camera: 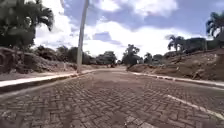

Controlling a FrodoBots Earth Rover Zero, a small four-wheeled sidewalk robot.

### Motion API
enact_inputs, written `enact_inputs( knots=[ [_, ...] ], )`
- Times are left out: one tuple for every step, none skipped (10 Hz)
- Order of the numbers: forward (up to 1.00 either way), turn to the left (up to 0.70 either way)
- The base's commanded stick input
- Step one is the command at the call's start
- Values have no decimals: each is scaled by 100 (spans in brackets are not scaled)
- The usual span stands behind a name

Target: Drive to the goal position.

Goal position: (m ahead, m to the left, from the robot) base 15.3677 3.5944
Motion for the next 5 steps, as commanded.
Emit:
enact_inputs(
  knots=[
    [100, 0],
    [100, 0],
    [100, 0],
    [100, 0],
    [100, 0]
  ],
)
